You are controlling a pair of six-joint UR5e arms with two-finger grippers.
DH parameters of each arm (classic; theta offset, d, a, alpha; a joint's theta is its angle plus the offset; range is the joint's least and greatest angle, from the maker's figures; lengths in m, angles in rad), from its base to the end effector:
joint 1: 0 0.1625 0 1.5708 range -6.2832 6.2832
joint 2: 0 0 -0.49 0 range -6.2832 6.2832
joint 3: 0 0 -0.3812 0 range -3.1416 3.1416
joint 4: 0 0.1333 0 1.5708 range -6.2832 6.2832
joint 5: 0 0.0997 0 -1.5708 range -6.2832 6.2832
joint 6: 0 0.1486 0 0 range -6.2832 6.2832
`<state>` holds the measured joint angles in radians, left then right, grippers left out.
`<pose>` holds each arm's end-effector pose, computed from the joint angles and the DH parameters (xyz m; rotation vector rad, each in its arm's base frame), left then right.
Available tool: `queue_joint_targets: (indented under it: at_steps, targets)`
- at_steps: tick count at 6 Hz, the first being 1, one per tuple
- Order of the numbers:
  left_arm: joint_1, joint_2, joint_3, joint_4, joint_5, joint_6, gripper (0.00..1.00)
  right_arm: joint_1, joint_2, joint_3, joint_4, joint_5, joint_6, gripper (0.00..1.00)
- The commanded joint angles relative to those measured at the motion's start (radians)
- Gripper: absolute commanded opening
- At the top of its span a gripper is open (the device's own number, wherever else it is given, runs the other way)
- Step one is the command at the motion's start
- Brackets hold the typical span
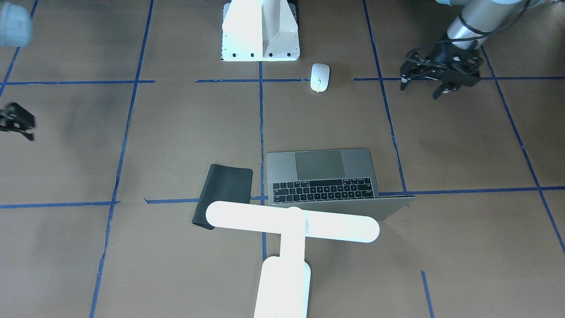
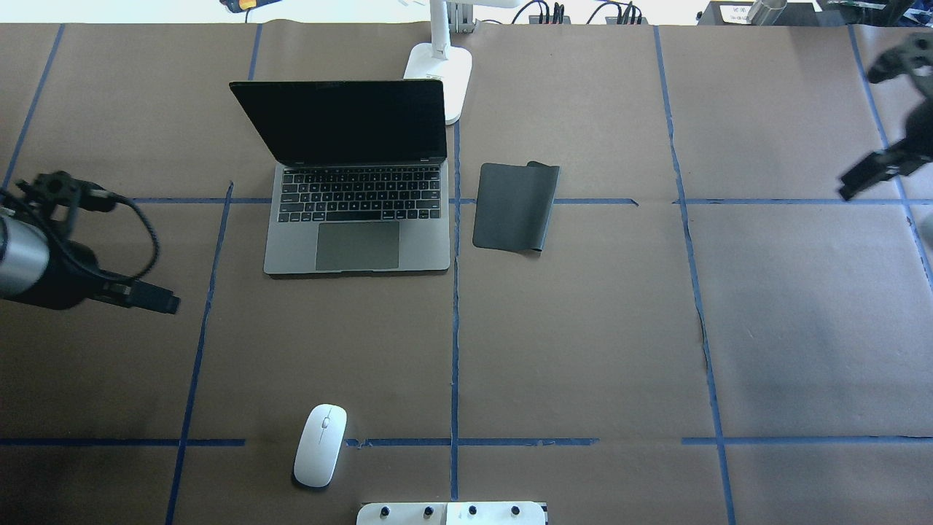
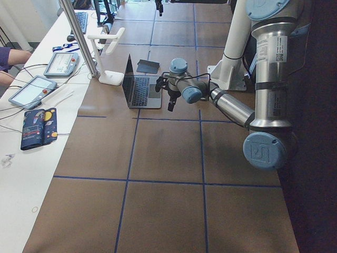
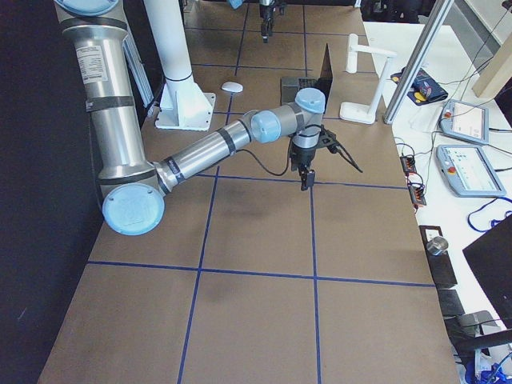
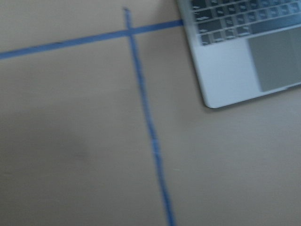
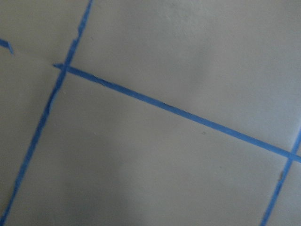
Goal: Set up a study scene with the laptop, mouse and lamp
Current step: 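Open the right gripper and withdraw the right arm, then reach the left gripper to the white mouse and grasp it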
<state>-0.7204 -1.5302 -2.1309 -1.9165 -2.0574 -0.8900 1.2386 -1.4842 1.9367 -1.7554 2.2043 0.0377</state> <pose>0.3154 -0.3617 0.4721 0.1980 0.9411 0.1739 -0.1245 -0.4998 0.5731 0.1394 -0.6703 -0.3678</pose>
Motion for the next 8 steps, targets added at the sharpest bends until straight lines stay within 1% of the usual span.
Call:
queue_joint_targets:
  at_steps: [1, 2, 3, 4, 6, 7, 8]
  targets:
    - [0.170, -0.079, -0.007, 0.005, 0.112, -0.113, 1.00, 0.198, -0.181, 0.005, -0.003, 0.046, -0.351, 1.00]
    - [0.240, -0.100, -0.006, 0.007, 0.168, -0.121, 1.00, 0.269, -0.268, 0.004, -0.001, 0.051, -0.454, 1.00]
    - [0.310, -0.103, -0.006, 0.008, 0.225, -0.132, 1.00, 0.303, -0.321, 0.010, 0.003, 0.089, -0.459, 1.00]
    - [0.384, -0.132, -0.006, 0.011, 0.265, -0.180, 1.00, 0.309, -0.332, 0.010, 0.004, 0.089, -0.456, 1.00]
    - [0.505, -0.159, -0.004, 0.086, 0.351, -0.184, 1.00, 0.323, -0.337, 0.011, 0.004, 0.089, -0.456, 1.00]
    - [0.548, -0.185, -0.003, 0.164, 0.446, -0.188, 1.00, 0.323, -0.337, 0.010, 0.004, 0.090, -0.455, 1.00]
    - [0.606, -0.205, 0.011, 0.177, 0.509, -0.348, 1.00, 0.323, -0.337, 0.007, 0.002, 0.091, -0.455, 1.00]
